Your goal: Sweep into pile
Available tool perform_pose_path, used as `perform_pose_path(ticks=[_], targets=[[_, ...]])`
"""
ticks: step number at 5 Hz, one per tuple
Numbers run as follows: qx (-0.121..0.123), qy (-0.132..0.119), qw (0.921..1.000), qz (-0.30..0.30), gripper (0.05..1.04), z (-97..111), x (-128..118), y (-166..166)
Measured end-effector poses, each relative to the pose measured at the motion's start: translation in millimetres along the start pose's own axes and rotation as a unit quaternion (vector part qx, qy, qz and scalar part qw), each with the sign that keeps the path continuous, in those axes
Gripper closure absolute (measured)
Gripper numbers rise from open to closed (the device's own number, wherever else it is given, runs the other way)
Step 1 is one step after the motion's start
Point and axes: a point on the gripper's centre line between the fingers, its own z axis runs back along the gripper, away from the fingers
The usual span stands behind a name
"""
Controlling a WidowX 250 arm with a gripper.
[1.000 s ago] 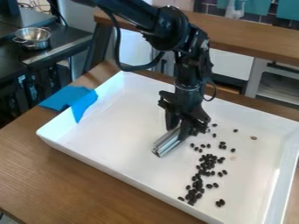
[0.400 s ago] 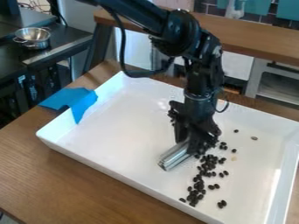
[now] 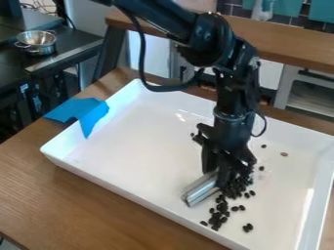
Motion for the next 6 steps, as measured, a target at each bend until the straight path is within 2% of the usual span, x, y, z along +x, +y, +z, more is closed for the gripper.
perform_pose_path(ticks=[2,3,4,5,6], targets=[[-0.005,0.010,0.9995,-0.028,0.716,1,-7,-11],[-0.020,0.012,0.9997,-0.003,0.716,8,-7,6],[-0.017,-0.023,0.9971,0.071,0.716,35,0,62],[-0.009,-0.054,0.9916,0.117,0.716,61,6,98],[0.004,-0.052,0.9885,0.142,0.716,57,11,117]])
